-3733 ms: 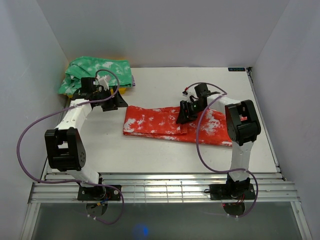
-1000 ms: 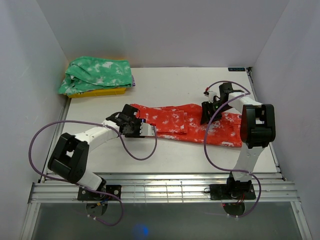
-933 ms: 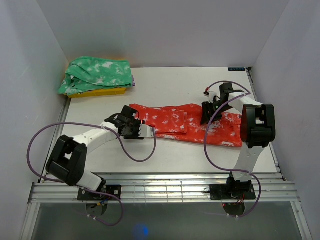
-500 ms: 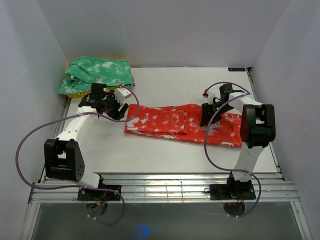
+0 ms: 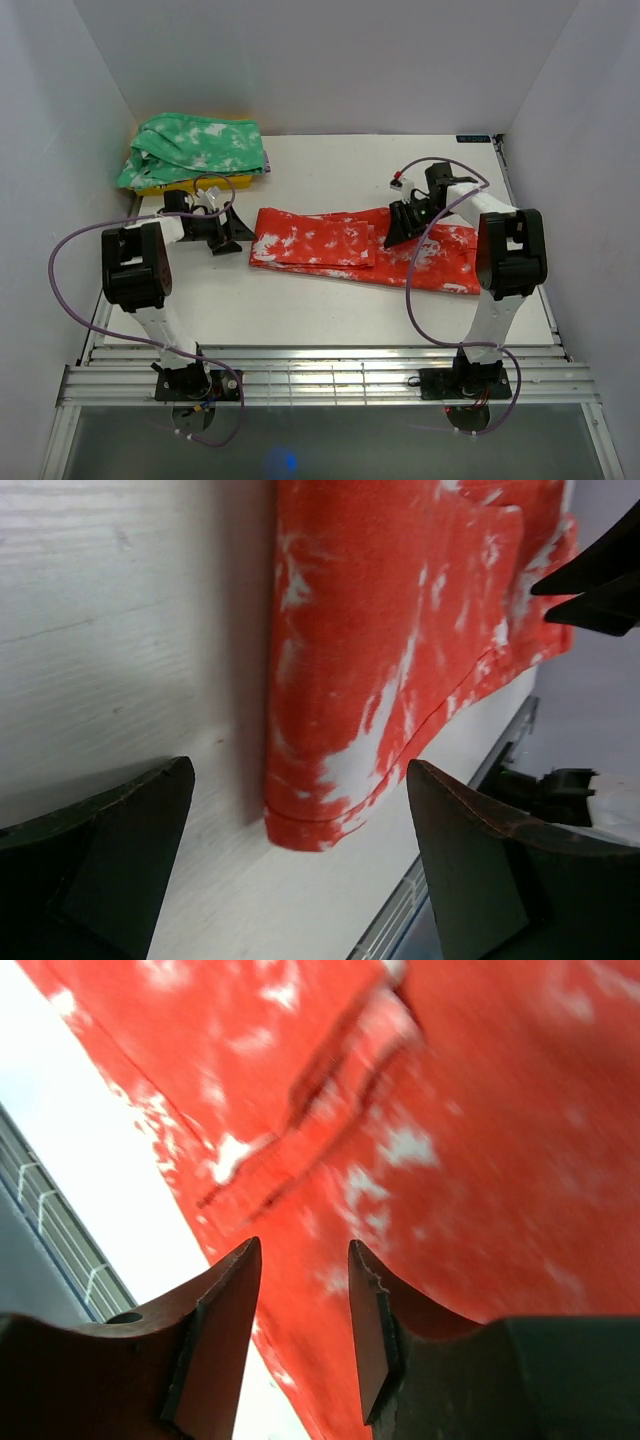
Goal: Fold and stack the trousers
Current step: Fold the trousers
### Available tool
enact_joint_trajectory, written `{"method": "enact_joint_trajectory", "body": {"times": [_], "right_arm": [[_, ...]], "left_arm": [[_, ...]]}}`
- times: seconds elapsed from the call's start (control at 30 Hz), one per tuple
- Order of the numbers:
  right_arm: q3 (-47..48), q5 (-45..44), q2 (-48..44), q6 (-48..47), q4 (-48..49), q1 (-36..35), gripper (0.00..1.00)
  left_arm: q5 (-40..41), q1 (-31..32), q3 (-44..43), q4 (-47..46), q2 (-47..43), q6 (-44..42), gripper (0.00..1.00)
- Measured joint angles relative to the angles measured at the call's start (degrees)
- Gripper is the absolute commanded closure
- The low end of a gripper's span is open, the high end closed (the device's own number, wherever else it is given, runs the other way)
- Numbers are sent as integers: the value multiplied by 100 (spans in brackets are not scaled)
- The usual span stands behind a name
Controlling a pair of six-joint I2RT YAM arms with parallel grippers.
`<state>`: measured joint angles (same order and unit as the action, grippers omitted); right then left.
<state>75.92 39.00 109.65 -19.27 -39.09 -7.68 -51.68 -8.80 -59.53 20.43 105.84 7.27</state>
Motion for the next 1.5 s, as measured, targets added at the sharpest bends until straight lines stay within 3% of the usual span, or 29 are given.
{"method": "enact_joint_trajectory", "body": {"times": [0.27,0.47,0.57,0.6,0.7,0.83,1.03,1.17,1.3,1.5], "right_arm": [[201,131,254,240,435,-555,62],[68,-129,605,428,693,-551,63],[66,-155,608,450,730,-546,63],[66,-160,612,448,739,-546,63],[57,-151,619,435,758,-546,63],[50,-140,621,402,780,-557,59],[116,42,581,348,769,-688,37],[120,-155,243,168,560,-601,22],[144,-157,-330,-66,57,197,17],[343,-140,-520,-339,-520,2177,8]], "left_arm": [[-651,173,411,-1462,293,1410,3],[-750,409,411,-2098,551,1888,19],[-717,575,498,-2492,695,2157,43],[-721,581,546,-2629,769,2245,62],[-728,507,664,-2859,1008,2494,100],[-774,323,778,-2750,879,2562,100],[-651,-22,940,-1565,-136,1853,100],[-457,-595,874,-592,-1014,1147,100],[11,-1104,398,461,-1432,463,100],[468,-1049,-855,1679,-1770,-105,100]]}}
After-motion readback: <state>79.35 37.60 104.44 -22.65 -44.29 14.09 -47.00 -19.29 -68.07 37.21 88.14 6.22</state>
